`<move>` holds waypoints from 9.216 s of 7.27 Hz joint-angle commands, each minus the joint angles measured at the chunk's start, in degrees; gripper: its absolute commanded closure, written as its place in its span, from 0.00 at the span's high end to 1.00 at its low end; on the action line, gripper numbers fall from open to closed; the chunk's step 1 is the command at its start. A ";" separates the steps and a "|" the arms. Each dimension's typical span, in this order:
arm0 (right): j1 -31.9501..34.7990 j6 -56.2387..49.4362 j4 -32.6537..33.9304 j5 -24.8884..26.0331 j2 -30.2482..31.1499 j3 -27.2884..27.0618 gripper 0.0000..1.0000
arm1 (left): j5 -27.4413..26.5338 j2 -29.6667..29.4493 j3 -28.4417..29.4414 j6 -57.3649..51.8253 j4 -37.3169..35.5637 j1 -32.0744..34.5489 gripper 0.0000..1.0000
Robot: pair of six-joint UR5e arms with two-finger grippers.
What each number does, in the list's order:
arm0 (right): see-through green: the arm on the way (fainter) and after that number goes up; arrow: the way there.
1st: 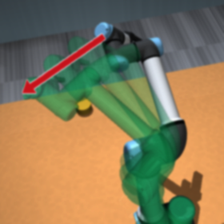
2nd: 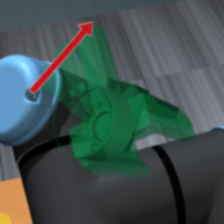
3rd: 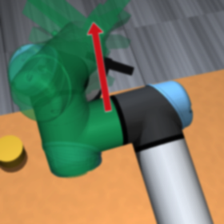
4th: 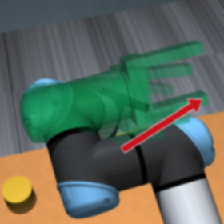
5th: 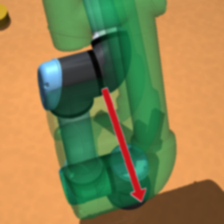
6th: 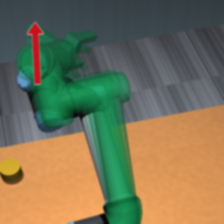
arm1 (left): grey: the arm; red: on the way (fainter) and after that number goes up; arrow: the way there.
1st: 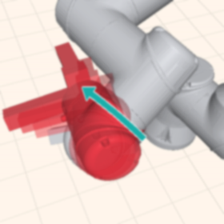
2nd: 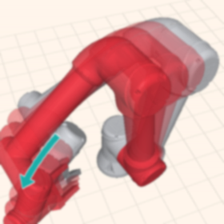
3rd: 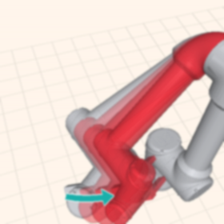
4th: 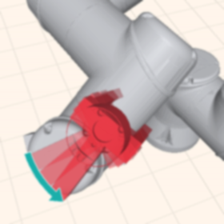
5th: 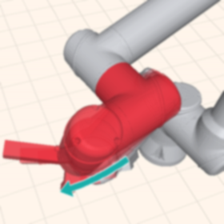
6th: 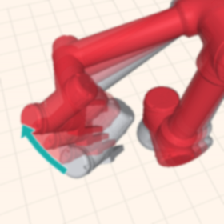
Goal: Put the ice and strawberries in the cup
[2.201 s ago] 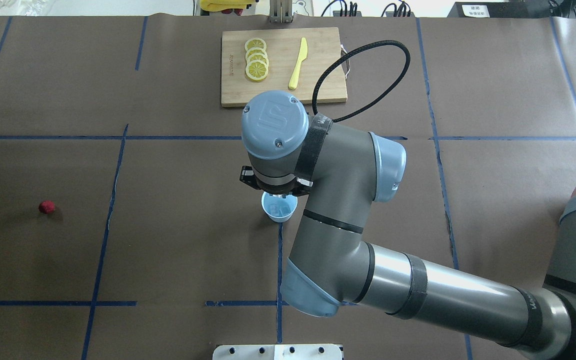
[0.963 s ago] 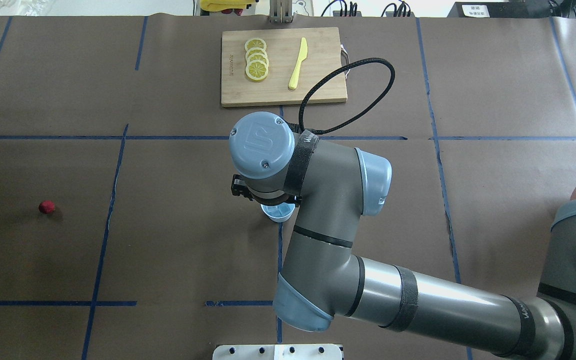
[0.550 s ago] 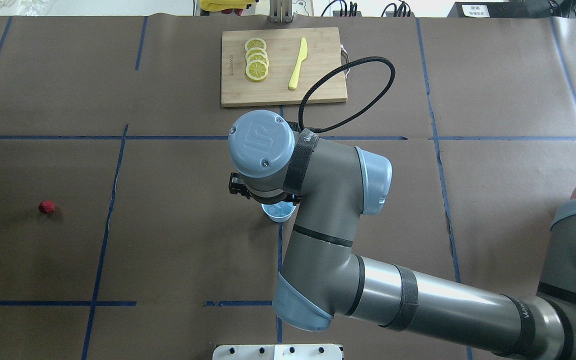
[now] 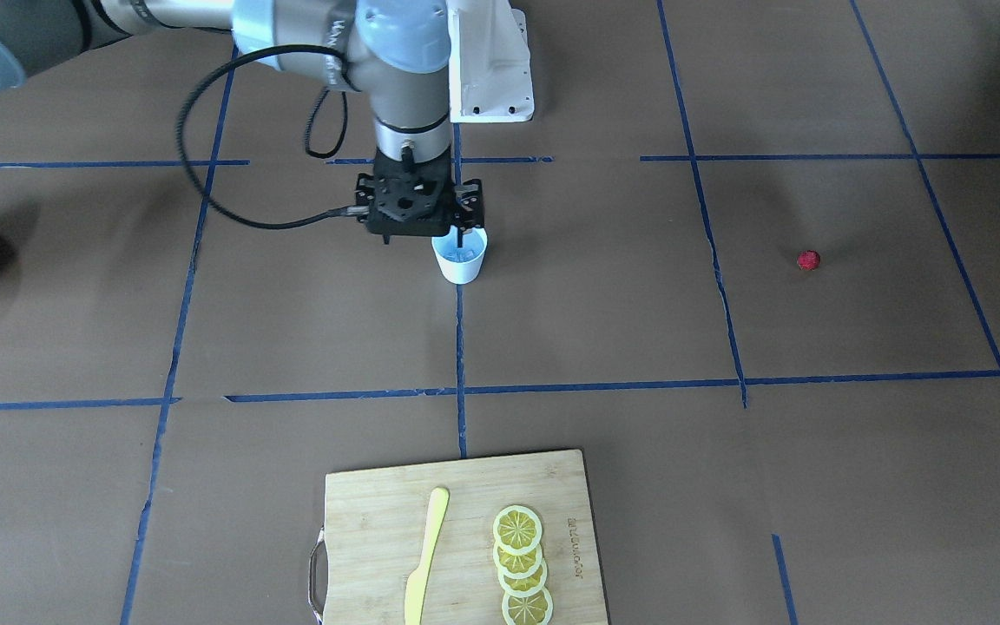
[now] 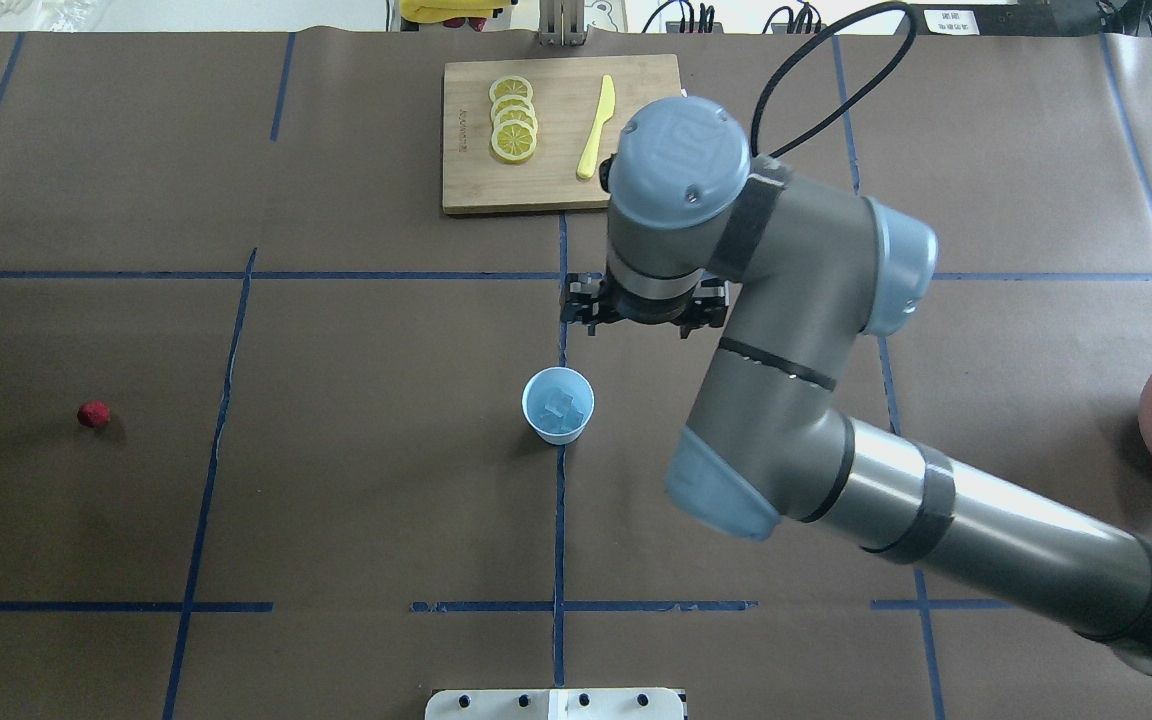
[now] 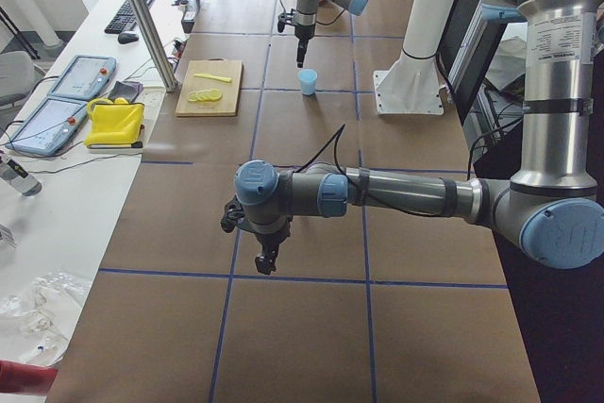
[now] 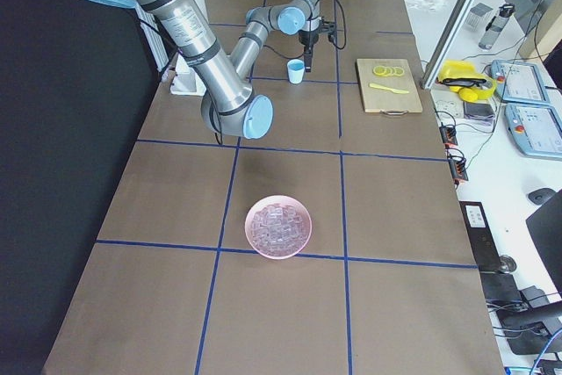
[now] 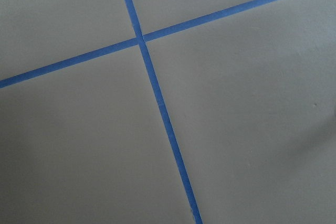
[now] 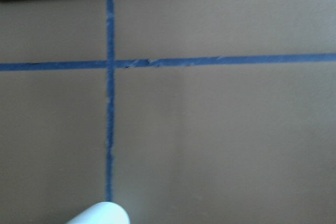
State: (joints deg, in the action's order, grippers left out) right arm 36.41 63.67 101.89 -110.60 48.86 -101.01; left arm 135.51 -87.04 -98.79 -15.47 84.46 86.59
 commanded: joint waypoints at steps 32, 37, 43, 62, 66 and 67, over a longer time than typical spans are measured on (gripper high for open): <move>54.20 -82.13 -0.20 -21.58 50.11 -6.04 0.99 | -19.40 1.78 0.61 66.01 42.71 -41.68 0.07; 54.20 -82.04 -0.20 -21.58 50.11 -6.13 0.99 | -18.88 -2.23 -12.09 66.01 25.65 -41.24 0.00; 54.20 -82.04 -0.20 -21.58 49.93 -6.13 0.99 | -19.75 -33.34 -12.06 91.34 0.00 -49.64 0.00; 54.20 -82.21 -0.29 -22.38 50.02 -6.04 0.99 | -17.72 -19.54 -16.44 55.85 0.00 -40.62 1.00; 55.60 -82.21 -0.20 -22.02 51.07 -4.99 0.99 | 0.17 -9.57 0.63 6.19 -0.09 -4.75 1.00; 56.13 -81.87 -0.20 -22.02 51.34 -4.99 0.97 | 0.37 -9.47 4.53 3.46 -0.18 0.81 1.00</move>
State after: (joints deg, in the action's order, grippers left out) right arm 91.82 -18.48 101.66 -132.69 99.76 -106.09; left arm 133.93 -97.27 -100.18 -4.32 84.38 79.43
